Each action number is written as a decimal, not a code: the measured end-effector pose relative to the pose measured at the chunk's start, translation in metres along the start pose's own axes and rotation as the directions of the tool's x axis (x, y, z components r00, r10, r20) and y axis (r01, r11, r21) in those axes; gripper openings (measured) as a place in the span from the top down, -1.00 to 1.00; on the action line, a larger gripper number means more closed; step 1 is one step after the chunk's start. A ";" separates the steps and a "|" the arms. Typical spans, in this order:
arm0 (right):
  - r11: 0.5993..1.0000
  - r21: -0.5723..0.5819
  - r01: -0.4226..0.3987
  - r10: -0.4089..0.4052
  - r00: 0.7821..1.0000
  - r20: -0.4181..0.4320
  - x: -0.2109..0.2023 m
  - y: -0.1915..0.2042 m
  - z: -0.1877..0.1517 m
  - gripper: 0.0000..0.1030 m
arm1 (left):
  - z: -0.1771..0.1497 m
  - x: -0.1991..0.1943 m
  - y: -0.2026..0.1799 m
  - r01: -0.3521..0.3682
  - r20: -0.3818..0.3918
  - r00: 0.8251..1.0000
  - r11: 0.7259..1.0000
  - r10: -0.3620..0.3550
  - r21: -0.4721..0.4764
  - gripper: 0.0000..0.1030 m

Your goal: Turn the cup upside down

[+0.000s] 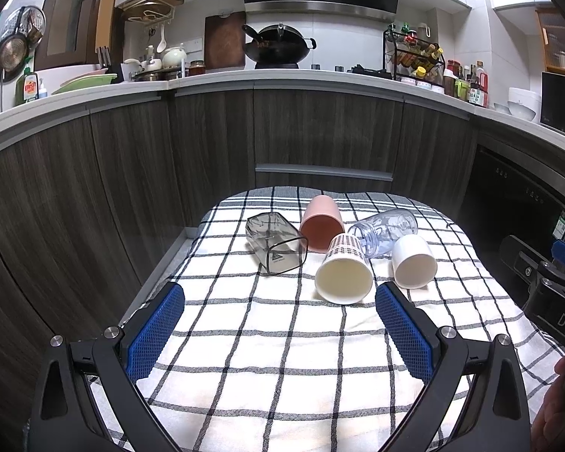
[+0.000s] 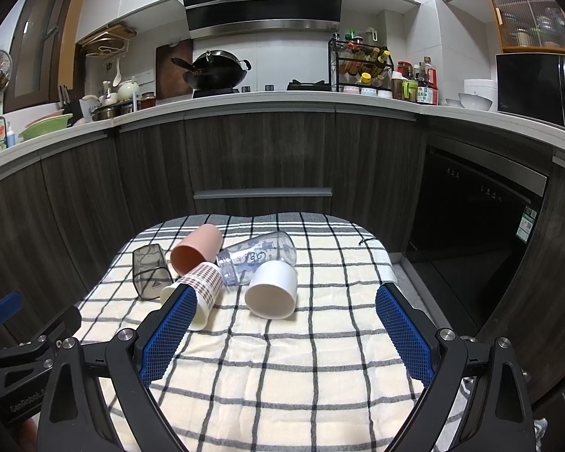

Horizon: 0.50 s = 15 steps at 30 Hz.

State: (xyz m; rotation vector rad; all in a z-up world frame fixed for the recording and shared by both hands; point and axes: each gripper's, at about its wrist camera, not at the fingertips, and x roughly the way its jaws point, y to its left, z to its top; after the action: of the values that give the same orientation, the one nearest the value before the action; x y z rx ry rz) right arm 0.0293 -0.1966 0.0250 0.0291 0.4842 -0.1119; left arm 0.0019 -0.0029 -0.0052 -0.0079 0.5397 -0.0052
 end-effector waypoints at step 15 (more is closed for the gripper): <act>0.997 0.068 0.048 -0.044 0.997 -0.056 0.012 -0.020 0.026 -0.86 | 0.029 0.018 -0.015 0.021 -0.114 0.993 0.999 -0.016 0.042 -1.00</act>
State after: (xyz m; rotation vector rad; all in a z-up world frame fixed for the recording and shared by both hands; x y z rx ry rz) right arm 0.0491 -0.2193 0.0421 0.0890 0.5356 -0.1734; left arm 0.0320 -0.0181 0.0103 0.0297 0.6537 -0.0354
